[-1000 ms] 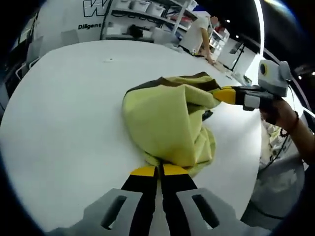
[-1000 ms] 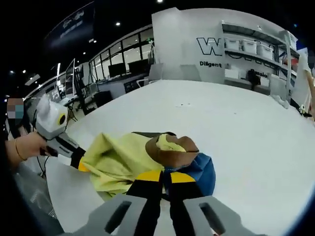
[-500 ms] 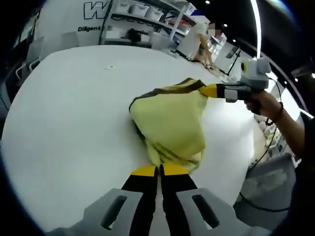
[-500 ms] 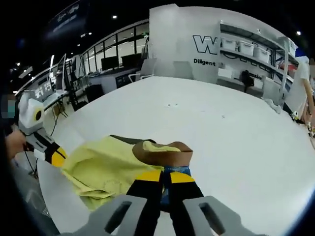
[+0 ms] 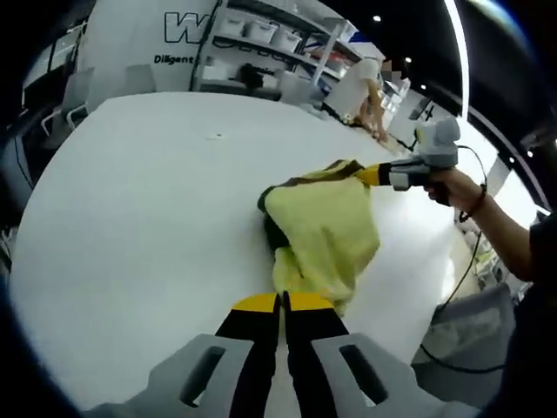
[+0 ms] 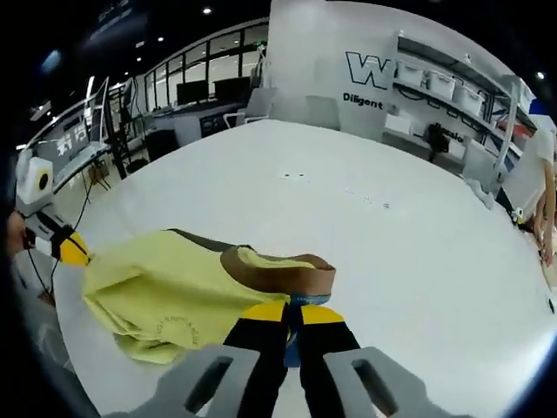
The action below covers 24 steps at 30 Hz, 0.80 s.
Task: Fold the garment on the visible template until the final outline fits inside the template.
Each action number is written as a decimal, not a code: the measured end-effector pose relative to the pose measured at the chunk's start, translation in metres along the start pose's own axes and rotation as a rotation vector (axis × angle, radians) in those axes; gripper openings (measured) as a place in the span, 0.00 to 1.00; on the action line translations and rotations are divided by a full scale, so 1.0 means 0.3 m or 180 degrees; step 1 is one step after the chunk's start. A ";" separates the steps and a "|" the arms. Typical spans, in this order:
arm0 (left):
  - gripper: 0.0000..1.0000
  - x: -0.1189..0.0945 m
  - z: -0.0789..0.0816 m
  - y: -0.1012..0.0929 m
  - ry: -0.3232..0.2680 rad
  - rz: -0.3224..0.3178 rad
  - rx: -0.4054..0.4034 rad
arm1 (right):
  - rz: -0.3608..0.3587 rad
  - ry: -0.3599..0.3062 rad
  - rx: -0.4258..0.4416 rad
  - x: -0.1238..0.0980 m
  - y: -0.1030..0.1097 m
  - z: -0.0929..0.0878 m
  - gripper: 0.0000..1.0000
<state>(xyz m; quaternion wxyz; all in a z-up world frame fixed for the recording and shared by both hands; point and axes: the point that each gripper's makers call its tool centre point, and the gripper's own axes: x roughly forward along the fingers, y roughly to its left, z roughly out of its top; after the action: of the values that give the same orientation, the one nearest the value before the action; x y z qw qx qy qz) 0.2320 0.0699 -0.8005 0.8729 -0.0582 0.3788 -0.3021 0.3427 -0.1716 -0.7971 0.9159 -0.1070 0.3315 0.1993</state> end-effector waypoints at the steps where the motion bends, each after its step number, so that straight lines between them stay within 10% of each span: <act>1: 0.00 -0.006 -0.002 0.017 0.0003 0.0041 0.0027 | -0.0019 -0.0011 -0.0009 0.001 -0.008 0.002 0.00; 20: 0.00 -0.038 -0.071 -0.075 0.0319 -0.0326 0.0118 | -0.0093 -0.0052 -0.0039 -0.005 -0.047 -0.008 0.00; 24: 0.05 -0.043 -0.014 -0.028 0.0119 -0.0169 0.0158 | -0.0069 -0.0024 -0.0055 -0.005 -0.052 -0.019 0.00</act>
<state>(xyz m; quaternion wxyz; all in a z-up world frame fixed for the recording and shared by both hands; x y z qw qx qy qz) 0.2182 0.0711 -0.7927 0.8585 -0.0410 0.3857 -0.3355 0.3451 -0.1878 -0.7993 0.9184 -0.1178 0.3251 0.1926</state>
